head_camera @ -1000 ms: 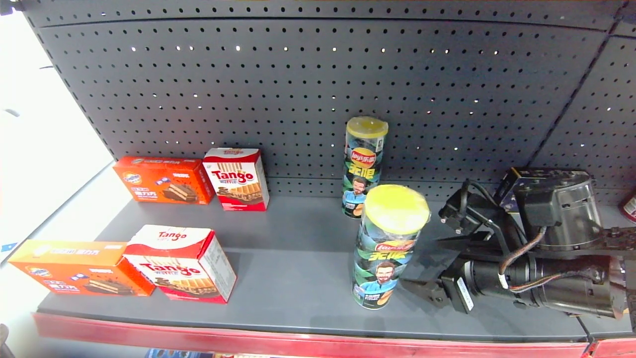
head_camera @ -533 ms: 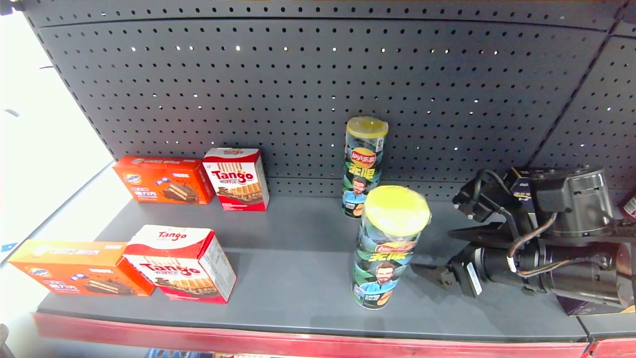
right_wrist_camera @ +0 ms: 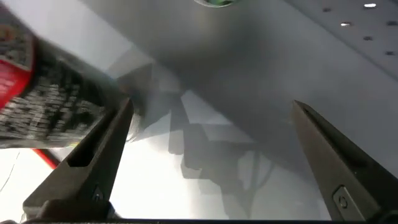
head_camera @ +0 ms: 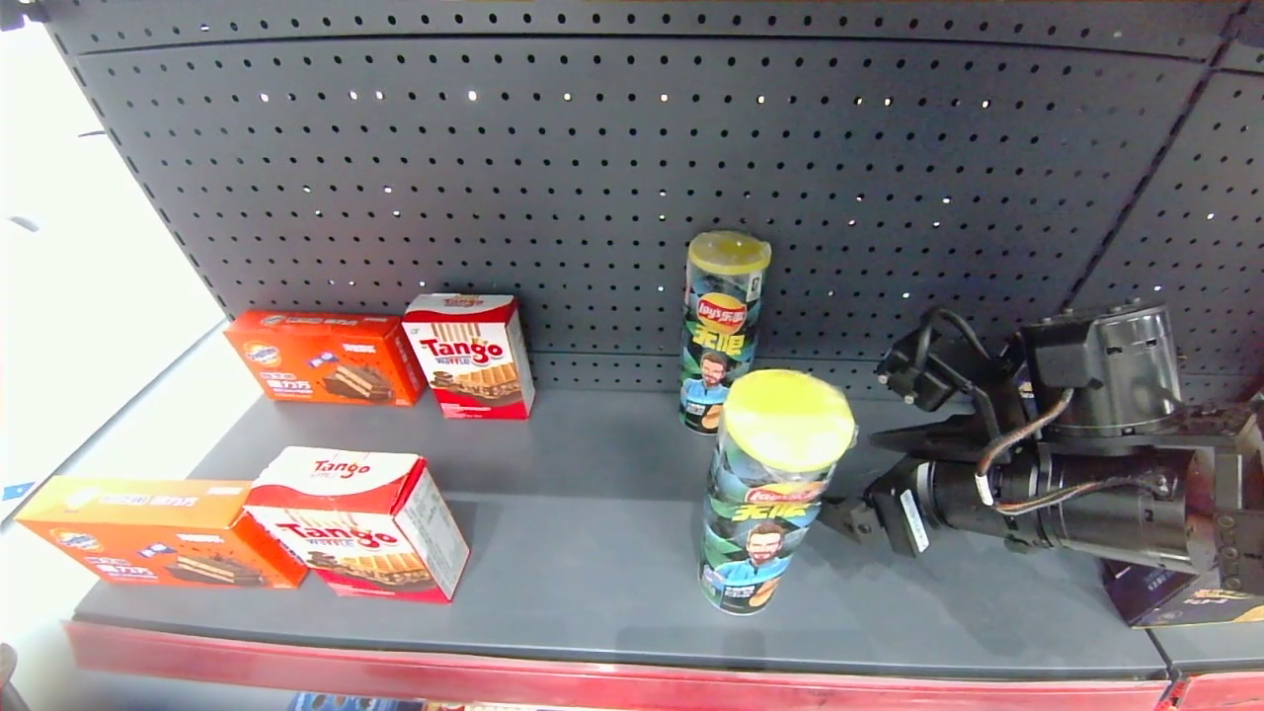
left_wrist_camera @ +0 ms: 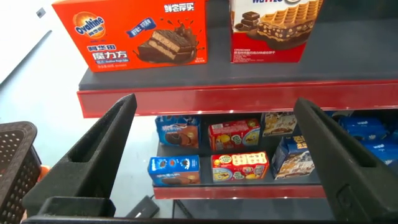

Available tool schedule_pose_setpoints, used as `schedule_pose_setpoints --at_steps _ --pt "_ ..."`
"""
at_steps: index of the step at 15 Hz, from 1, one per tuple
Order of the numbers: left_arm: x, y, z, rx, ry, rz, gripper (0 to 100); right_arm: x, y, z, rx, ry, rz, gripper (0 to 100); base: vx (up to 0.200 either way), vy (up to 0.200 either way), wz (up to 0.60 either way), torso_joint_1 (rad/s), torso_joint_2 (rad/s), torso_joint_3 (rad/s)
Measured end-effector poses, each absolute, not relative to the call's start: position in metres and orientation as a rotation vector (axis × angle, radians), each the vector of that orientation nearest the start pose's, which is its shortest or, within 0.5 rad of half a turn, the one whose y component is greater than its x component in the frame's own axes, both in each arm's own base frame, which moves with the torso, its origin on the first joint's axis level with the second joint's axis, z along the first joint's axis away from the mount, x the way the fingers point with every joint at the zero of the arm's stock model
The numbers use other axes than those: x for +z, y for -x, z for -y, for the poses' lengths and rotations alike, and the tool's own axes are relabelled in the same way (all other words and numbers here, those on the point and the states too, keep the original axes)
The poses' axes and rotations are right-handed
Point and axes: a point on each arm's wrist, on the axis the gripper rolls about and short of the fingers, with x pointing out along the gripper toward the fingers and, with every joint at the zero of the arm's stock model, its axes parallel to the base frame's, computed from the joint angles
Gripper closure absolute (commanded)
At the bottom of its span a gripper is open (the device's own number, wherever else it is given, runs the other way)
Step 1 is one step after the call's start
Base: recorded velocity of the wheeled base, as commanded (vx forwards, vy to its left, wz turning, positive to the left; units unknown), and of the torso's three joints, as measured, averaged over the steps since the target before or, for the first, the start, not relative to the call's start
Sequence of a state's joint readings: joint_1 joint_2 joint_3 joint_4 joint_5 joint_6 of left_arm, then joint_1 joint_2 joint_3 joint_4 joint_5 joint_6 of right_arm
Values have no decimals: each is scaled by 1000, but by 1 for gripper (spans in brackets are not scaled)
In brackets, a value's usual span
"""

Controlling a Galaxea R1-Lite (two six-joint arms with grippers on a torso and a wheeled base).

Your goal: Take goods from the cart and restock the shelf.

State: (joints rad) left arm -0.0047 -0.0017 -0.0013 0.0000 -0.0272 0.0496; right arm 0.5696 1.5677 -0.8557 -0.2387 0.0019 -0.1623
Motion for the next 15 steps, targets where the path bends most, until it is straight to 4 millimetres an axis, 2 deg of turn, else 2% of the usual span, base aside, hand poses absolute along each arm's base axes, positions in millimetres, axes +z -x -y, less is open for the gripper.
schedule_pose_setpoints --at_steps 7,11,15 --pt "76 23 1 -33 -50 4 0 192 -222 -154 634 302 -427 0 0 0 0 0 0 0" --pt "76 23 1 -34 -51 4 0 183 -216 -146 609 313 -460 0 0 0 0 0 0 0" --pt "76 23 1 -34 -50 4 0 185 -214 -144 607 311 -452 0 0 0 0 0 0 0"
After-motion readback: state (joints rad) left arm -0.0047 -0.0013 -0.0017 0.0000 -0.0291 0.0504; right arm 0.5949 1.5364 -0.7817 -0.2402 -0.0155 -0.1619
